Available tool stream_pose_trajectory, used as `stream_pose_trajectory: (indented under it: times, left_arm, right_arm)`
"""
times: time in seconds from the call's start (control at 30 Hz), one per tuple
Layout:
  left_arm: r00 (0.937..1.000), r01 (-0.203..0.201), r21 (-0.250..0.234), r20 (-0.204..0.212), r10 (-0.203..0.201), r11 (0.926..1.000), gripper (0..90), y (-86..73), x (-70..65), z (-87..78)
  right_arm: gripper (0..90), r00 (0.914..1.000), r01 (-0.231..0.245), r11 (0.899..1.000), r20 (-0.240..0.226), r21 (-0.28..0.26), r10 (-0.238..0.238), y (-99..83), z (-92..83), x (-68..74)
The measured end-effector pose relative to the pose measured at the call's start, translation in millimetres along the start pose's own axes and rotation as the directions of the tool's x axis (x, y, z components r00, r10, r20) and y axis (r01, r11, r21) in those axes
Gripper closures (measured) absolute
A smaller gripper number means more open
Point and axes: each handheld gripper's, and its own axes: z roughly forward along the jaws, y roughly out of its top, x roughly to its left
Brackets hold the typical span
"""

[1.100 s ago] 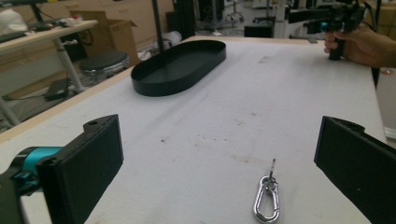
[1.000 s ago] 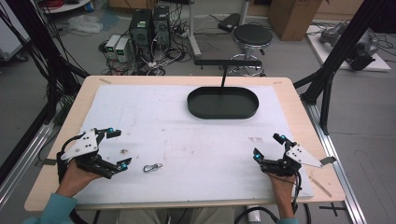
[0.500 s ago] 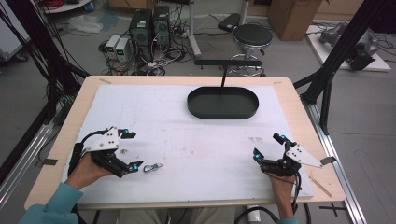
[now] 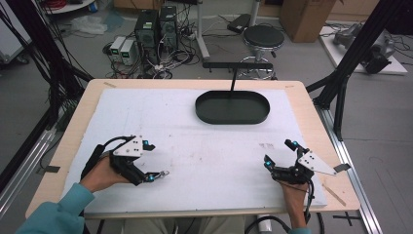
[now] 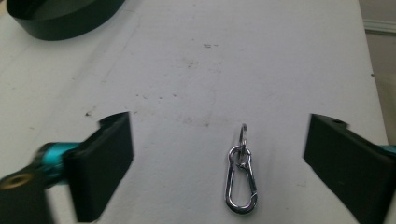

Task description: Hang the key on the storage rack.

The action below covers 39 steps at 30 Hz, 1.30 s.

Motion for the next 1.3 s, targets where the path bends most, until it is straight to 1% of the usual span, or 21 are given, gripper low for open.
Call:
stream_pose_trajectory:
  times: [0.07,0.13,0.23,0.3,0.33,0.4,0.47,0.5,0.53,0.57,0.6,0.63,0.7,0.77,0.87,0.9,0.97,1.03,1.07,1.27,1.3]
  left_arm:
    - [1.0,0.0,0.003,0.002,0.0,1.0,14.6,0.6,-0.4,1.9]
    - [0.9999,0.002,0.017,0.014,-0.002,0.9998,14.5,1.9,0.0,5.9]
    - [0.9998,0.004,0.032,0.017,-0.005,0.9995,14.6,1.9,0.3,8.6]
    - [0.9996,0.0,0.045,0.027,-0.001,0.999,14.6,2.0,0.2,10.9]
    - [0.9992,0.001,0.05,0.041,-0.003,0.9987,14.8,1.7,-0.2,13.0]
    - [0.9989,-0.004,0.058,0.046,0.002,0.9983,15.8,2.0,-0.2,13.8]
    - [0.9982,-0.003,0.069,0.061,-0.001,0.9976,21.9,2.3,-0.6,17.1]
    - [0.9982,-0.003,0.069,0.061,-0.001,0.9976,22.0,2.3,-0.6,17.1]
    - [0.9978,-0.007,0.081,0.067,0.001,0.9967,22.0,2.7,-0.5,17.8]
    - [0.9974,-0.007,0.082,0.072,0.001,0.9966,24.4,2.8,-0.6,19.5]
    - [0.9959,-0.01,0.092,0.09,0.002,0.9957,26.1,3.0,-0.2,21.1]
    - [0.9952,-0.01,0.097,0.098,0.001,0.9953,28.3,3.0,-0.5,22.3]
    - [0.9951,-0.014,0.107,0.099,0.003,0.9941,31.5,3.1,-0.7,23.3]
    - [0.9937,-0.019,0.124,0.112,0.005,0.9922,36.6,3.0,-0.3,25.5]
    - [0.9935,-0.016,0.137,0.113,0.0,0.9905,39.3,2.4,-0.2,28.6]
    - [0.9939,-0.007,0.137,0.11,-0.008,0.9905,41.3,2.0,-0.5,29.3]
    - [0.9929,-0.014,0.153,0.119,-0.005,0.9882,46.8,1.9,1.1,29.3]
    - [0.9923,-0.013,0.155,0.124,-0.007,0.9879,50.5,1.6,0.4,29.4]
    - [0.9918,-0.02,0.159,0.128,-0.001,0.9872,52.6,1.6,0.4,29.5]
    - [0.992,-0.017,0.174,0.126,-0.005,0.9847,61.5,0.9,-0.8,30.7]
    - [0.9914,-0.03,0.178,0.13,0.006,0.9836,62.6,1.4,-1.4,31.0]
  right_arm:
    - [0.7,1.0,0.001,1.0,-0.001,-0.001,-0.001,0.0,0.1,0.0]
    - [0.7,1.0,0.004,1.0,0.0,0.0,-0.004,-0.1,0.1,-0.2]
    - [0.7,1.0,0.001,1.0,-0.001,0.001,-0.001,0.0,0.0,-0.1]
    - [0.7,1.0,0.002,1.0,-0.001,-0.001,-0.002,0.0,0.1,-0.1]
    - [0.7,1.0,0.003,1.0,-0.001,-0.001,-0.003,-0.1,0.1,-0.2]
    - [0.7,1.0,0.001,1.0,0.0,0.0,-0.001,-0.1,-0.1,-0.1]
    - [0.7,1.0,-0.003,1.0,-0.001,0.001,0.003,-0.1,-0.6,0.1]
    - [0.7,1.0,-0.003,1.0,-0.001,0.001,0.003,-0.1,-0.6,0.1]
    - [0.7,1.0,-0.004,1.0,-0.001,0.001,0.004,-0.1,-0.6,0.1]
    - [0.7,1.0,-0.004,1.0,-0.001,0.001,0.004,-0.1,-0.6,0.1]
    - [0.7,1.0,-0.004,1.0,-0.001,0.001,0.004,-0.1,-0.6,0.2]
    - [0.7,1.0,-0.003,1.0,0.0,0.001,0.003,-0.1,-0.6,0.3]
    - [0.7,1.0,-0.004,1.0,0.001,0.001,0.004,-0.1,-0.8,0.4]
    - [0.7,1.0,-0.005,1.0,0.0,0.001,0.005,-0.1,-0.8,0.4]
    - [0.7,1.0,-0.006,1.0,0.0,0.001,0.006,-0.1,-0.9,0.4]
    - [0.7,1.0,-0.005,1.0,0.0,0.001,0.005,-0.1,-0.9,0.4]
    - [0.7,1.0,0.005,1.0,0.002,-0.004,-0.005,0.0,-0.5,-0.6]
    - [0.7,1.0,0.003,1.0,0.002,-0.002,-0.003,-0.1,-0.6,-0.5]
    - [0.7,1.0,-0.004,1.0,0.0,0.0,0.004,-0.1,-0.6,-0.2]
    - [0.7,1.0,0.003,1.0,0.001,-0.002,-0.003,-0.1,-0.6,-0.3]
    - [0.7,1.0,0.002,1.0,0.001,-0.002,-0.002,-0.1,-0.7,-0.3]
